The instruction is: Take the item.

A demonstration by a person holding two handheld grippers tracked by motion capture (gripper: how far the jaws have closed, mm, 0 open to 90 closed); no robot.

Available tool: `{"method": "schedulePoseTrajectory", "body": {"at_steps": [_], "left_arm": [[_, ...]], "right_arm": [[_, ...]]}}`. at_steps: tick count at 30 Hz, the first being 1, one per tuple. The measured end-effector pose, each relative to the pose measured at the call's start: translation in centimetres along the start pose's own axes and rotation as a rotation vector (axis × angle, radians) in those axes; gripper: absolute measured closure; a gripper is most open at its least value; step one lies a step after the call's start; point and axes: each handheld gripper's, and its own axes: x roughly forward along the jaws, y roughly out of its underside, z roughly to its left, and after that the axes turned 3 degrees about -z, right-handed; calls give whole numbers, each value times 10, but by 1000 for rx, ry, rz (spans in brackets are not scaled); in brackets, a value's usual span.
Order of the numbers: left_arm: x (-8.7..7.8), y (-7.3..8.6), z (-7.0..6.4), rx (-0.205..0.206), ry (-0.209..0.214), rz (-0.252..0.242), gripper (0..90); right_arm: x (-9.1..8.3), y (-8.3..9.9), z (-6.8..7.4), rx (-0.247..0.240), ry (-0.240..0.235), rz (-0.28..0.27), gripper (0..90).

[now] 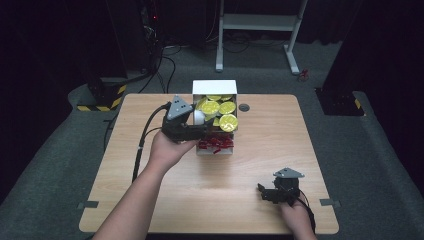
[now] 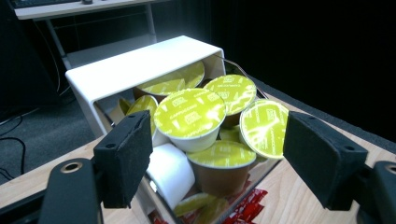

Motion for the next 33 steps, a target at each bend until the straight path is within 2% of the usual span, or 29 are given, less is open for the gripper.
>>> {"method": "schedulePoseTrajectory", "body": {"at_steps": [6,16,20,26,33], "left_arm": [[12,-1,1,-9,-3,0,244],[30,-3,8,-11,-9,23,247],[40,-4,11,-23,-15,36,247],[45,-4,10,-32,-28,35,248],[52,0,10,-30,-27,57,261]], "right_arm": [[0,0,0,0,0,0,83],[0,0,-1,-8,0,0,83],[0,0,-1,-8,0,0,83],[0,0,-1,-7,-1,1,83],[0,0,0,-7,-1,1,84]]}}
